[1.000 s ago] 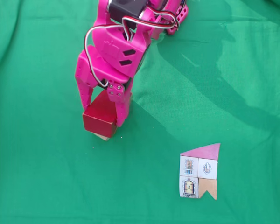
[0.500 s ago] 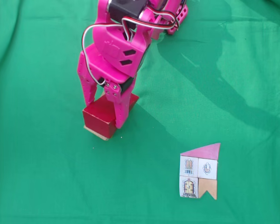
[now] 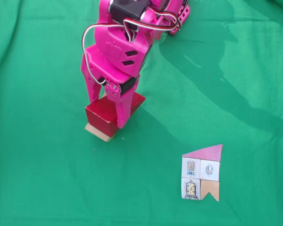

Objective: Grasp some building blocks and build the house on the picture.

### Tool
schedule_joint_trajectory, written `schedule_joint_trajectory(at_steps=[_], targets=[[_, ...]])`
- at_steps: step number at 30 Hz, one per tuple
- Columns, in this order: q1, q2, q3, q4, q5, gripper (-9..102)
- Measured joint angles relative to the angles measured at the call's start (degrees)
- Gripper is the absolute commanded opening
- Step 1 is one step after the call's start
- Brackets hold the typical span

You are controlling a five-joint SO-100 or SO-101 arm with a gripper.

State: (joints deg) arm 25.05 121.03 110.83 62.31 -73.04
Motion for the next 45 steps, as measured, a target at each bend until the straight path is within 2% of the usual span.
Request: schedule_joint_trajectory(at_steps=[16,26,45], targets=[[0.0,-3.9,-1.1,2.3,0.0,20],[0.0,-4.0,-1.1,2.3,-7.8,19],[0.7,-7.3,-7.1,2.3,-8.1,20]])
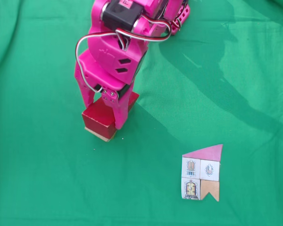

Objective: Grasp some building blocks and build the house on the picture.

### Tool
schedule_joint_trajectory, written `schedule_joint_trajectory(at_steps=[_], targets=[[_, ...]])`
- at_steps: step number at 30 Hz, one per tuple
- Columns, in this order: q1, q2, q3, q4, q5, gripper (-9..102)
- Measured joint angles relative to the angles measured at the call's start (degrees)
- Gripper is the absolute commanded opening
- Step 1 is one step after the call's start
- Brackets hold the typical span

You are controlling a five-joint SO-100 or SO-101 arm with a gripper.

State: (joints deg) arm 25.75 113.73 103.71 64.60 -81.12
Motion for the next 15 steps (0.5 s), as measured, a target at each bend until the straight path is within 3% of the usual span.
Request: schedule_joint_trajectory(at_steps=[15], targets=[[4.0,-7.9,-9.9,0.1,0.0,20]])
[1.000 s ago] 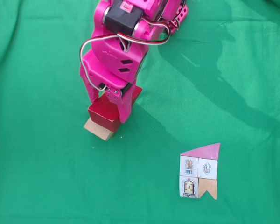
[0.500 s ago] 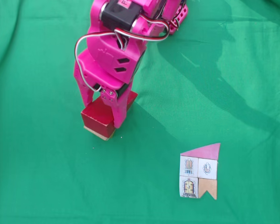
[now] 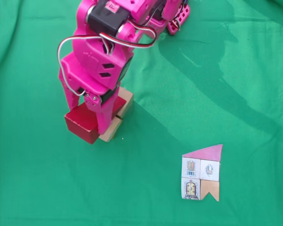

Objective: Grasp some building blocks and build the house on the picture.

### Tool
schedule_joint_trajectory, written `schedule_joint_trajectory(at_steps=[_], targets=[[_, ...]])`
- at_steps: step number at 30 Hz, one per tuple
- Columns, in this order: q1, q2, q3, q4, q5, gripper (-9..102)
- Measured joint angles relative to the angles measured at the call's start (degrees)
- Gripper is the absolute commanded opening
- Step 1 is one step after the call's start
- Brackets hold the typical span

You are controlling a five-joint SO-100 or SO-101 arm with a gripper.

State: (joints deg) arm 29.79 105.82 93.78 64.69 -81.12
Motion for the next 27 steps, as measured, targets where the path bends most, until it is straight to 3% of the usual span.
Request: schedule_joint_trajectory(at_steps=[9,18,27], targets=[[-0.8,-4.0,-1.5,1.0,0.0,20],[-1.2,-4.0,-1.6,13.3,0.0,20],[-1.1,-7.7,-5.4,14.0,0.0,20]])
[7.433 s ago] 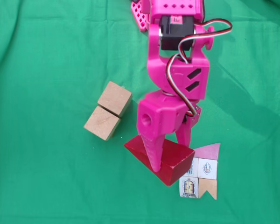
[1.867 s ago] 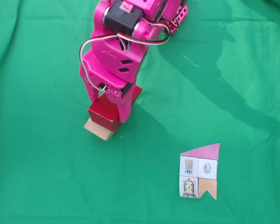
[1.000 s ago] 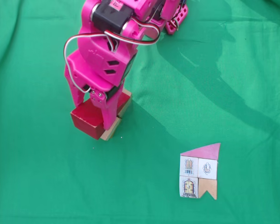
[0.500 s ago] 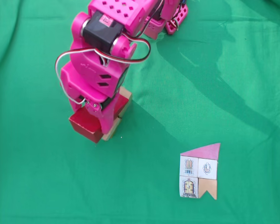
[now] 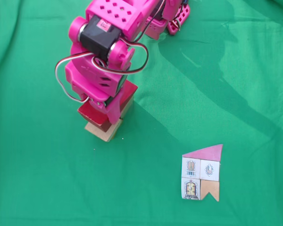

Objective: Grasp some building blocks and build the house on the picture.

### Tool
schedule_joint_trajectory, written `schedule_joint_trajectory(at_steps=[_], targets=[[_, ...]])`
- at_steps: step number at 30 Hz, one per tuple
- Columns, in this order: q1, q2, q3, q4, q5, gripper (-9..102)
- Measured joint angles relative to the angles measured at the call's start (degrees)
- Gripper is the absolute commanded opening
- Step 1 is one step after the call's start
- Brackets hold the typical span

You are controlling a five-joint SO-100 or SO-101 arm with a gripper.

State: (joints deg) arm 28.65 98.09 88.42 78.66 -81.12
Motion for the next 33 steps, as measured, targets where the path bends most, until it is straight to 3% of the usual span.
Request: schedule_joint_trajectory(at_steps=[19,28,33], targets=[[0.1,-6.7,-6.4,0.0,0.0,21],[0.2,-6.7,-6.6,0.0,0.0,31],[0.2,-6.7,-6.6,0.0,0.0,31]])
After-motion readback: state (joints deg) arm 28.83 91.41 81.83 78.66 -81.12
